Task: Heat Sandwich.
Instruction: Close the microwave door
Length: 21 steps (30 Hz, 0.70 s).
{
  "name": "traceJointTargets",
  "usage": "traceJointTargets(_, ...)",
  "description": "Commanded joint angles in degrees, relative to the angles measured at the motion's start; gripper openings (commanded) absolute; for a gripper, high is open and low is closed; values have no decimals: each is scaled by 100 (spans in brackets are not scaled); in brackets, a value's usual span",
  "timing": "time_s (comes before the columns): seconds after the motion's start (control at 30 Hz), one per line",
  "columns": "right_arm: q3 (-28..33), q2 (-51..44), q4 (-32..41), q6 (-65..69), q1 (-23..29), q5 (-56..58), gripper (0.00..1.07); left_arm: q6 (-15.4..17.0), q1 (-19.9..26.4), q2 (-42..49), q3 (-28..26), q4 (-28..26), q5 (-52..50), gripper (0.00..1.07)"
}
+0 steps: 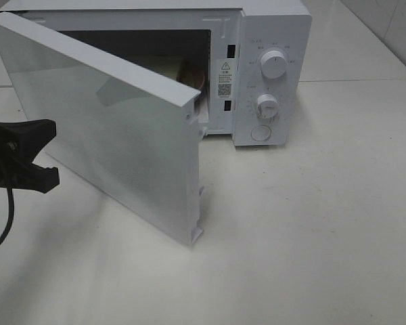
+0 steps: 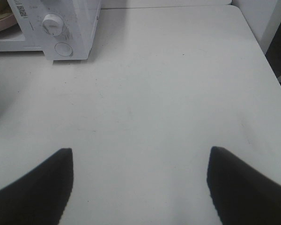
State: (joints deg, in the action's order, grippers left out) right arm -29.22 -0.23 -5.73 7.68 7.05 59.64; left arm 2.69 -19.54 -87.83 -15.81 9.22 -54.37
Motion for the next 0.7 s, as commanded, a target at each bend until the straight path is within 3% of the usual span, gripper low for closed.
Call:
traceJointTargets(0.03,6,-143,17,6,-34,-17,76,-63,-246,-80,-69,-441,-103,0)
traceJointTargets(0.27,6,-143,17,6,-34,-17,76,-92,-699,-401,-286,-716,-109,0)
traceJointTargets(0.47,6,-143,23,6,-34,-17,76,-269,-1289,-636,-659,-1261,-97,0)
traceJointTargets(0.7,6,-143,23,6,-34,-17,76,-367,-1616,-814,-1054,-1616,6,0)
